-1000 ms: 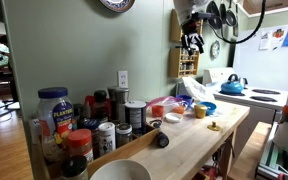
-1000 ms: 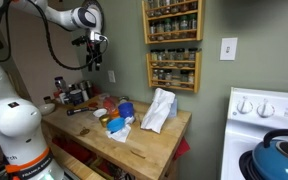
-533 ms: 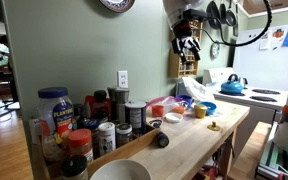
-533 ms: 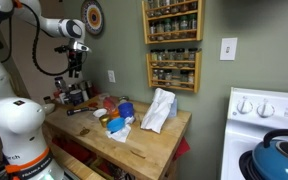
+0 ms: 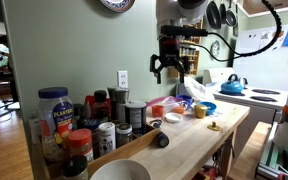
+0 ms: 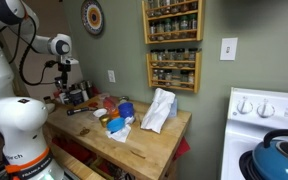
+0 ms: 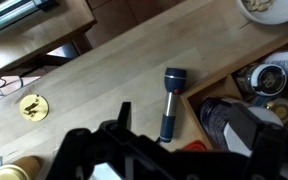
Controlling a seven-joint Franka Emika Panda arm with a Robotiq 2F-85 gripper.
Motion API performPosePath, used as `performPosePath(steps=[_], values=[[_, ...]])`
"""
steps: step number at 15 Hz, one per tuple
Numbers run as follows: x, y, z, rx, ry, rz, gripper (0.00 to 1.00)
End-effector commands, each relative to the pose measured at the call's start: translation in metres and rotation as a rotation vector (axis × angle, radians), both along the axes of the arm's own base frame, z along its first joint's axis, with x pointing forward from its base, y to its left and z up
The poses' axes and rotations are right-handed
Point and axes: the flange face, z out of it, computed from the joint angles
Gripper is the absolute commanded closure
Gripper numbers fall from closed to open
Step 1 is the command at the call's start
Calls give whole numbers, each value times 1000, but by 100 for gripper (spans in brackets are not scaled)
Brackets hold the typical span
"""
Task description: Turn on the flashlight
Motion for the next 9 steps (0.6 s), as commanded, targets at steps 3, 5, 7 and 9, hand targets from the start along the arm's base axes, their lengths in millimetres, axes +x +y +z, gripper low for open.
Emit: performPosePath(steps=[3, 5, 7, 9], values=[[-7, 12, -16, -3, 0, -3, 0], [-8, 16, -19, -9, -5, -2, 0], [-13, 23, -30, -23, -9, -15, 0], [-19, 28, -42, -42, -15, -15, 26]])
